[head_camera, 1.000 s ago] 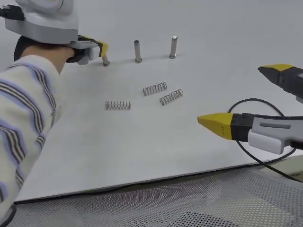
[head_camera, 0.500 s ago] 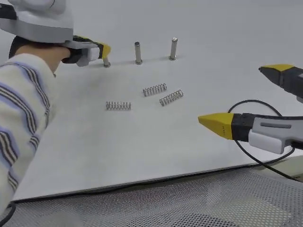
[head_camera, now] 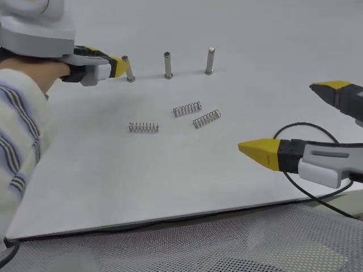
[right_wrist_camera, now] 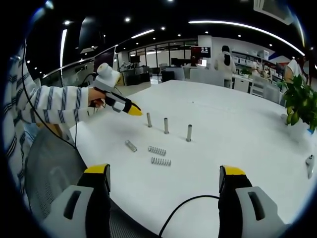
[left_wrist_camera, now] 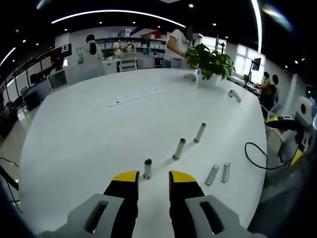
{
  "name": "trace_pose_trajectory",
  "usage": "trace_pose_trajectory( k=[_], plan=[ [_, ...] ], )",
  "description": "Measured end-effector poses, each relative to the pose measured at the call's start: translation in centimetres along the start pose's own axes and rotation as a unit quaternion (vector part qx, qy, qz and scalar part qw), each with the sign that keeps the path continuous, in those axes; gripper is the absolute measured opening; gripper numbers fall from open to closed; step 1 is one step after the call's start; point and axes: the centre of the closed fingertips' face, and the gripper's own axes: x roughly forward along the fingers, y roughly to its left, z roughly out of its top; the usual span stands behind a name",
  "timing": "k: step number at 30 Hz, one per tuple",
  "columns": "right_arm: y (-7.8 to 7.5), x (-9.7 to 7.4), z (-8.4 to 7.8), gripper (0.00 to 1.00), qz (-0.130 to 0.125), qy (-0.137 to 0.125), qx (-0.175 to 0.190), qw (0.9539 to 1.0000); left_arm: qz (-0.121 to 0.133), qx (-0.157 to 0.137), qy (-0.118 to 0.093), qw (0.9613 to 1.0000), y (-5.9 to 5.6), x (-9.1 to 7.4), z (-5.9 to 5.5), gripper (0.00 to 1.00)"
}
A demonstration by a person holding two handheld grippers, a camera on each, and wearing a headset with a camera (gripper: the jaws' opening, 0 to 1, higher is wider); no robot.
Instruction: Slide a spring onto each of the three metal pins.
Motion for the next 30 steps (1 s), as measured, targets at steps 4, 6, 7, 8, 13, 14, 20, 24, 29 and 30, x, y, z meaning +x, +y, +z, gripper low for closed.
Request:
trace_pose_trajectory(
  k=[4,6,7,8,13,14,20,24,29,30],
  plan=[
    [0.0,-0.1,0.0,0.89,-0.001,0.002,-0.002,1.0,-0.015,0.006,-0.002,0.9999,-0.4,-0.6,0.0,0.17],
    [0.0,-0.1,0.0,0.89,-0.001,0.002,-0.001,1.0,-0.024,0.012,-0.001,0.9996,-0.6,-0.8,-0.1,0.17],
    [0.1,-0.1,-0.1,0.89,-0.001,0.002,-0.002,1.0,-0.03,0.016,-0.001,0.9994,-0.7,-0.6,-0.1,0.17],
    [0.1,-0.1,-0.1,0.89,-0.001,0.003,-0.002,1.0,-0.033,0.018,0.0,0.9993,-0.7,-0.6,-0.2,0.18],
    [0.1,0.0,-0.2,0.89,0.0,0.005,-0.002,1.0,-0.047,0.031,0.012,0.9983,-1.0,-0.8,-1.3,0.2],
    [0.1,0.0,-0.3,0.89,0.001,0.005,-0.002,1.0,-0.052,0.029,0.014,0.9981,-1.0,-0.7,-1.7,0.19],
    [0.1,0.0,-0.4,0.89,0.002,0.008,-0.003,1.0,-0.081,0.031,0.032,0.9957,-2.6,-0.9,-3.2,0.19],
    [0.0,0.0,-0.3,0.89,0.0,0.007,-0.004,1.0,-0.098,0.037,0.043,0.9935,-3.1,-1.1,-4.1,0.19],
    [0.0,0.0,-0.3,0.89,0.001,0.007,-0.003,1.0,-0.127,0.052,0.059,0.9887,-3.9,-1.2,-5.2,0.19],
    [0.0,0.0,-0.4,0.89,0.001,0.009,-0.003,1.0,-0.132,0.065,0.064,0.987,-4.1,-1.3,-5.5,0.19]
  ],
)
